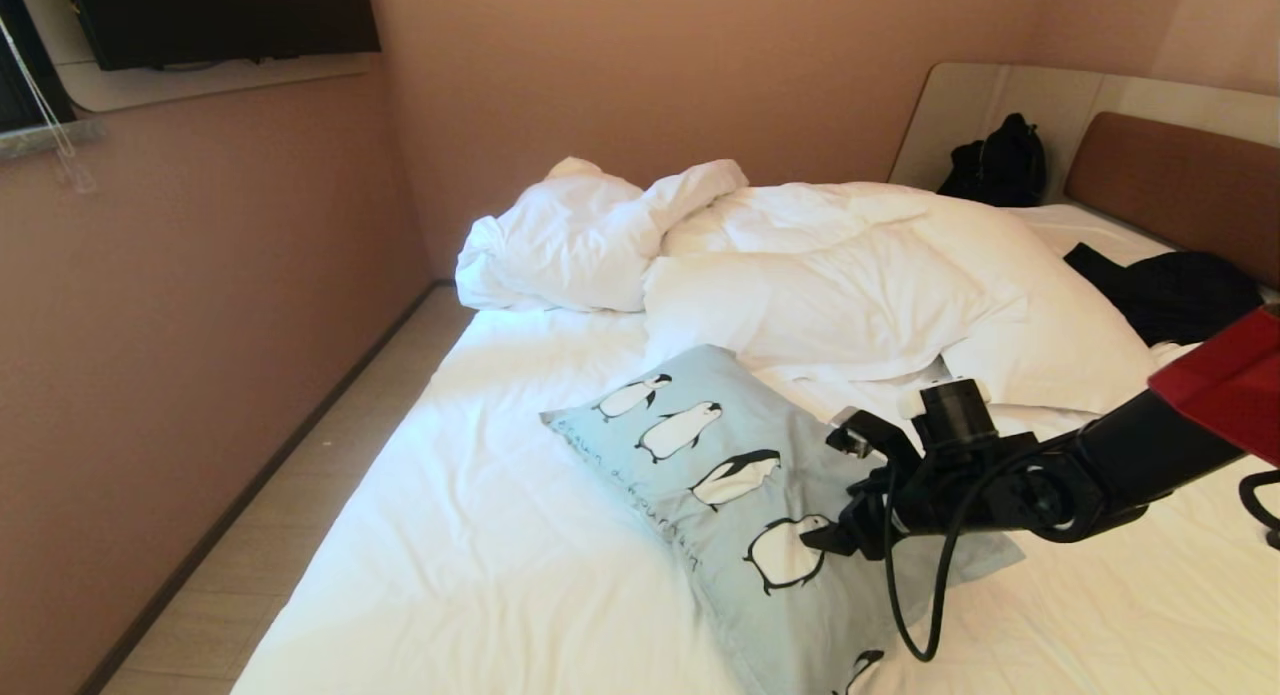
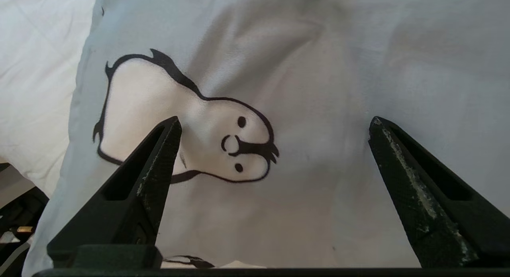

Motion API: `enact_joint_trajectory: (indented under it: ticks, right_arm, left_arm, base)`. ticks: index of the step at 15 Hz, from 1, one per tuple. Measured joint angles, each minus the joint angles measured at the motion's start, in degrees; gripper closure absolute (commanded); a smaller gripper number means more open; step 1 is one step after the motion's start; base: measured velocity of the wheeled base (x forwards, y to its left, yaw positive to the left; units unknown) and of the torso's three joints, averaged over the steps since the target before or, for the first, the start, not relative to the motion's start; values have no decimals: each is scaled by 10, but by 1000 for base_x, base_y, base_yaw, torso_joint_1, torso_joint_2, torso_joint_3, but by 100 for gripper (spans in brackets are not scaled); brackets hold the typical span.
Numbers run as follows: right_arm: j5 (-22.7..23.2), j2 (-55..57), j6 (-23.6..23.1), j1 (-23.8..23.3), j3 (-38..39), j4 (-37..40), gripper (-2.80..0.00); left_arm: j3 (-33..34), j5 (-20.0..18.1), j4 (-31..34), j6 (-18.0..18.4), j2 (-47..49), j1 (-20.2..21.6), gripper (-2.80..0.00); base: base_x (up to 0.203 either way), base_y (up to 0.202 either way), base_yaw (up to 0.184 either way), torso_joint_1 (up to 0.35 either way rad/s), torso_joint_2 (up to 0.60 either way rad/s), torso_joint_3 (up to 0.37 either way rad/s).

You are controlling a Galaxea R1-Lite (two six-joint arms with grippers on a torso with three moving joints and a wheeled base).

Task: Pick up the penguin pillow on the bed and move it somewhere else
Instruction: Pick up the pillow

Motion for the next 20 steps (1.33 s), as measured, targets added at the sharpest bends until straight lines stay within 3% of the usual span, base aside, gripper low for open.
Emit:
enact_joint_trajectory:
  ticks: [20]
  right_arm:
    - [-6, 119, -3, 0, -30, -1, -280]
  left_arm:
    - [0, 0, 0, 0, 0, 0, 0]
  base:
    - [0, 0, 0, 0, 0, 0]
